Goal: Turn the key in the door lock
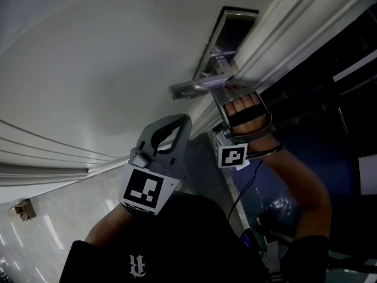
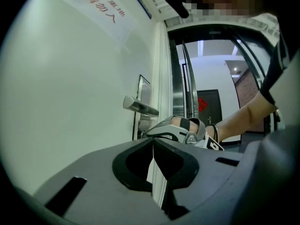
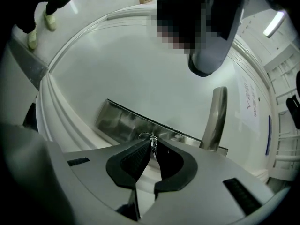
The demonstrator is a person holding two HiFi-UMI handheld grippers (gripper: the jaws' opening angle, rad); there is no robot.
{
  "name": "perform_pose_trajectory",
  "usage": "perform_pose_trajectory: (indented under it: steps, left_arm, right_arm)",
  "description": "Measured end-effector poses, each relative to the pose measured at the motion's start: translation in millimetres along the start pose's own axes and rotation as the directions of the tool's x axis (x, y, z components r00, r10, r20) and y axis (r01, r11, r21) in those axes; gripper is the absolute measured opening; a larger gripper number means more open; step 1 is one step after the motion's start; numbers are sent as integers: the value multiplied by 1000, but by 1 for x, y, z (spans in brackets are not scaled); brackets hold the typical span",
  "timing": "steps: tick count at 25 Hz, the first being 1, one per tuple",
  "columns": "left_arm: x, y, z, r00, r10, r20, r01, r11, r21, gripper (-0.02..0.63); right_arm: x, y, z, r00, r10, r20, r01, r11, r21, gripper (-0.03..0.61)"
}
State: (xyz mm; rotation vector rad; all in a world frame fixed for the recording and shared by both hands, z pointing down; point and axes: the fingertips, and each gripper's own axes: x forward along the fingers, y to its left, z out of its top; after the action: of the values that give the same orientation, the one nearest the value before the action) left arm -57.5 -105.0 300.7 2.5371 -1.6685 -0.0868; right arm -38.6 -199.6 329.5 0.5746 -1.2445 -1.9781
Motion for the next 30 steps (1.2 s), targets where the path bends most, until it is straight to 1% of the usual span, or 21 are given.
perform_pose_trajectory:
  steps: [3, 5, 7, 9, 11, 14, 16, 18, 21, 23, 24, 25, 26, 27, 28, 30]
  left_arm:
    - [1, -1, 1, 1000, -4, 3, 4, 1000, -4, 8]
    - [1, 0, 0, 1000, -5, 4, 5, 1000, -6, 8]
    - [1, 0, 0, 1000, -7, 3, 7, 1000, -6, 8]
    - [0, 1, -1, 1000, -6, 2, 6, 1000, -9, 8]
    - [-1, 2, 0, 1000, -5, 2, 5, 1000, -9, 8]
    - [-1, 2, 0, 1000, -7, 3, 7, 1000, -9, 8]
    - [0, 2, 0, 1000, -11, 2, 11, 1000, -9, 8]
    - [0, 1, 0, 1000, -14, 1, 14, 1000, -9, 8]
    - [-1, 2, 1, 1000, -14, 0, 14, 1000, -8, 8]
    - [0, 2, 0, 1000, -15, -1, 15, 1000, -7, 8]
    - [0, 2, 0, 1000, -16, -2, 16, 1000, -7, 8]
    - [0, 3, 0, 1000, -16, -3, 16, 1000, -8, 8]
    - [-1, 3, -1, 1000, -16, -5, 16, 1000, -9, 8]
    - [-1, 4, -1, 1000, -15, -7, 15, 1000, -10, 8]
    - [-1, 5, -1, 1000, -15, -8, 15, 1000, -9, 8]
    - [-1, 5, -1, 1000, -14, -12, 14, 1000, -7, 8]
  right_arm:
    - [4, -2, 2, 1000, 14, -15, -14, 999, -32, 37]
    - [4, -1, 2, 1000, 22, -16, -23, 1000, -21, 35]
    - [3, 0, 1, 1000, 23, -16, -22, 999, 24, 34]
    - [3, 0, 0, 1000, 23, -18, -21, 994, 103, 34]
    - [2, -1, -1, 1000, 25, -18, -21, 983, 184, 32]
    - [3, -3, -2, 999, 37, -19, -29, 950, 310, 32]
    - [4, -5, -3, 999, 48, -20, -36, 913, 406, 24]
    - [3, -7, -4, 998, 56, -21, -39, 870, 492, 23]
    - [3, -9, -5, 997, 68, -22, -40, 788, 615, 23]
    - [4, -10, -7, 997, 70, -26, -34, 733, 680, 25]
    - [4, -10, -7, 997, 70, -28, -29, 702, 712, 25]
    - [4, -10, -8, 997, 70, -31, -23, 663, 748, 25]
    - [5, -10, -9, 997, 70, -33, -17, 613, 790, 24]
    - [5, -11, -10, 997, 72, -32, -13, 547, 837, 21]
    - [5, -11, -12, 997, 73, -28, -9, 466, 885, 20]
    - [5, -12, -15, 997, 70, -18, -3, 294, 956, 20]
